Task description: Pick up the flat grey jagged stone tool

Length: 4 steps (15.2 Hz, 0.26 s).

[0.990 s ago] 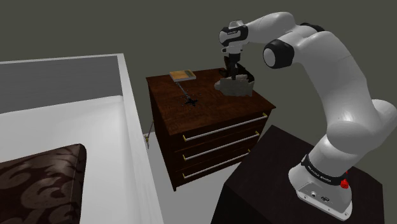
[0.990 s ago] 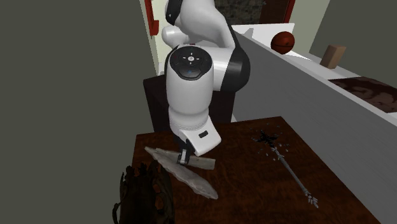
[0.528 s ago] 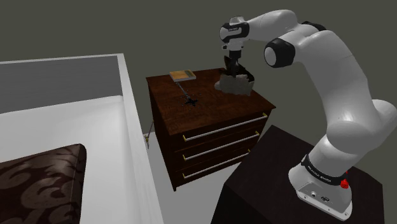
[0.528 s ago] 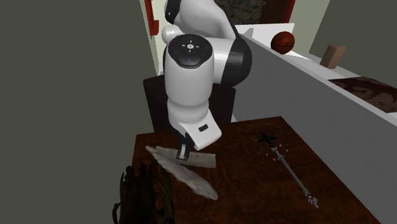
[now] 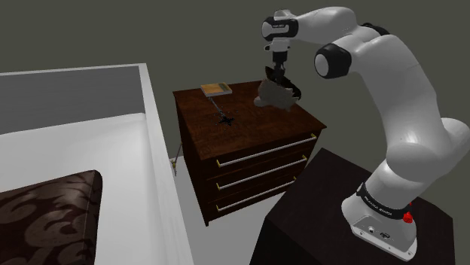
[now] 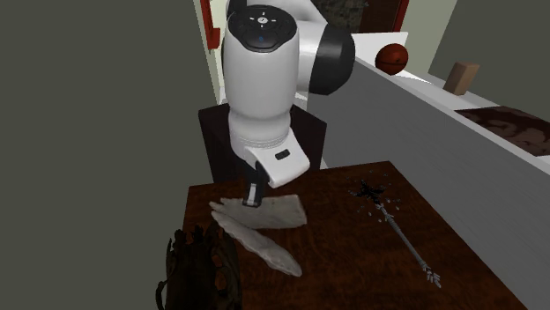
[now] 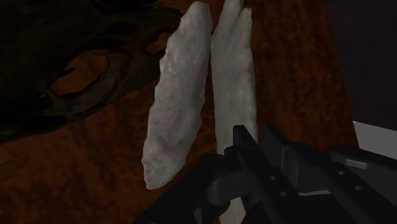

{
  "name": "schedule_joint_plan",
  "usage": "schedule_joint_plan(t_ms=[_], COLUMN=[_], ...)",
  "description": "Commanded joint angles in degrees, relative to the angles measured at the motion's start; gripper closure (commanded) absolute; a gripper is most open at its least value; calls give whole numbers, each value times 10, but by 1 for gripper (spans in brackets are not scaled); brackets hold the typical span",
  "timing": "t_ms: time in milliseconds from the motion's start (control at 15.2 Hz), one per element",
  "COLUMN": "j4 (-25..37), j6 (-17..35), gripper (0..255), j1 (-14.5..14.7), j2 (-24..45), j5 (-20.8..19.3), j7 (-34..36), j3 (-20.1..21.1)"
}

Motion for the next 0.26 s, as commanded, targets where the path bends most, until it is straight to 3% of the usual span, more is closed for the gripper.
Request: schedule_joint_plan(t_ms=[0,198], j4=[19,29], j6=[-18,-27], gripper=[255,255], j1=[-4,-6], j2=[0,1], j5=[0,-1], j7=[1,2], j3=[0,0])
